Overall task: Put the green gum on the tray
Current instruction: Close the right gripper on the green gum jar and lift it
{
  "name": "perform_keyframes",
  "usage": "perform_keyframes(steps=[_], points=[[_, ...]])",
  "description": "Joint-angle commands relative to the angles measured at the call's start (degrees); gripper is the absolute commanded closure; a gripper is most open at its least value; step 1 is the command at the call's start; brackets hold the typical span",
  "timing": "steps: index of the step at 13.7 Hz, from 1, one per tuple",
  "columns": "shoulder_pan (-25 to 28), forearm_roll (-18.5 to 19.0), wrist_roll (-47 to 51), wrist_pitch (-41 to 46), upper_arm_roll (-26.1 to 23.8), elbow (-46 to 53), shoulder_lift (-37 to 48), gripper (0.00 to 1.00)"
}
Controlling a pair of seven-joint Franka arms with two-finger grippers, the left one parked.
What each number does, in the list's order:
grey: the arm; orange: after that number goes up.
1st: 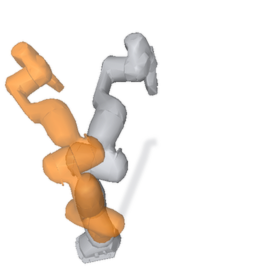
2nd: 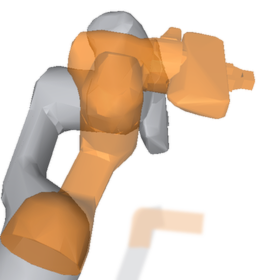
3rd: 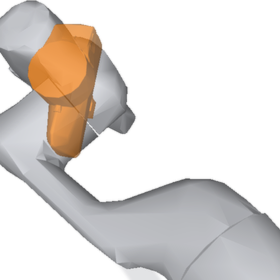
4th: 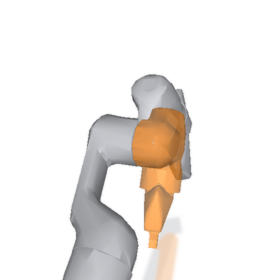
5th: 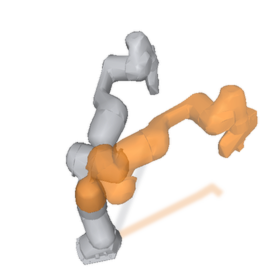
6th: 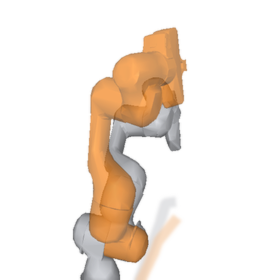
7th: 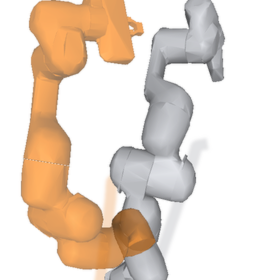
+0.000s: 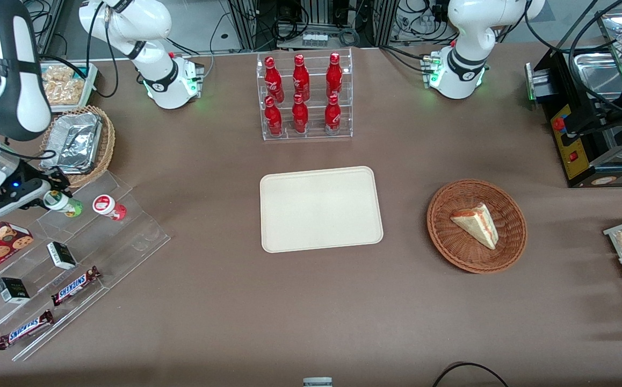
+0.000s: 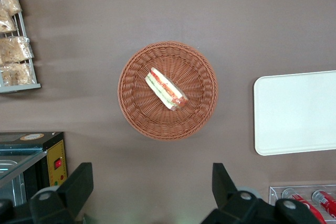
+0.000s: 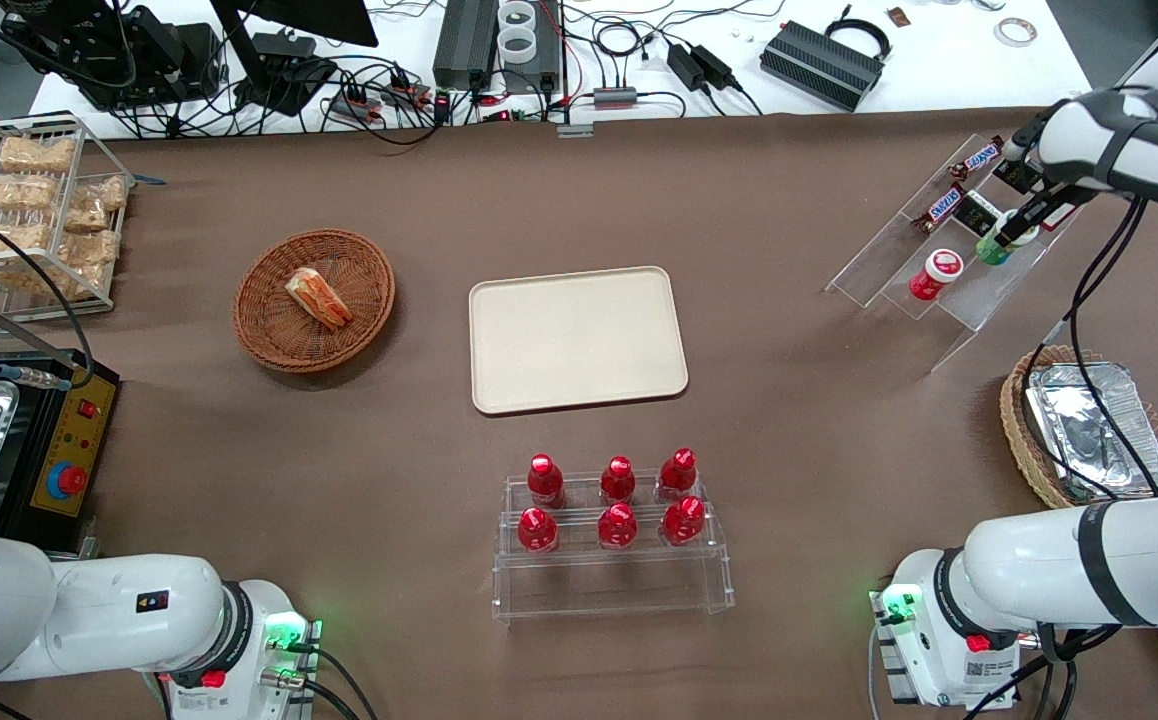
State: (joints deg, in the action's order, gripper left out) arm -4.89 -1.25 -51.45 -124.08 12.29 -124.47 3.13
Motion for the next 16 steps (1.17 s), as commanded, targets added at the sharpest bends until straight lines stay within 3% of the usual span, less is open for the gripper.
perform_keyframes(steps=[1, 6, 11, 14, 16], points=[[3.5, -0.1, 5.9, 12.0, -0.8, 9.7, 0.0, 1.00], [10.3, -0.2, 25.3, 22.9, -5.8, 18.1, -0.4, 1.00], [16.7, -0.5, 49.1, 22.8, -14.6, 20.4, -3.8, 1.00], [24.5, -3.9, 60.8, 22.0, -14.9, 26.9, -11.4, 1.00], [29.3, -3.8, 67.9, 19.8, -14.9, 30.4, -16.5, 1.00]])
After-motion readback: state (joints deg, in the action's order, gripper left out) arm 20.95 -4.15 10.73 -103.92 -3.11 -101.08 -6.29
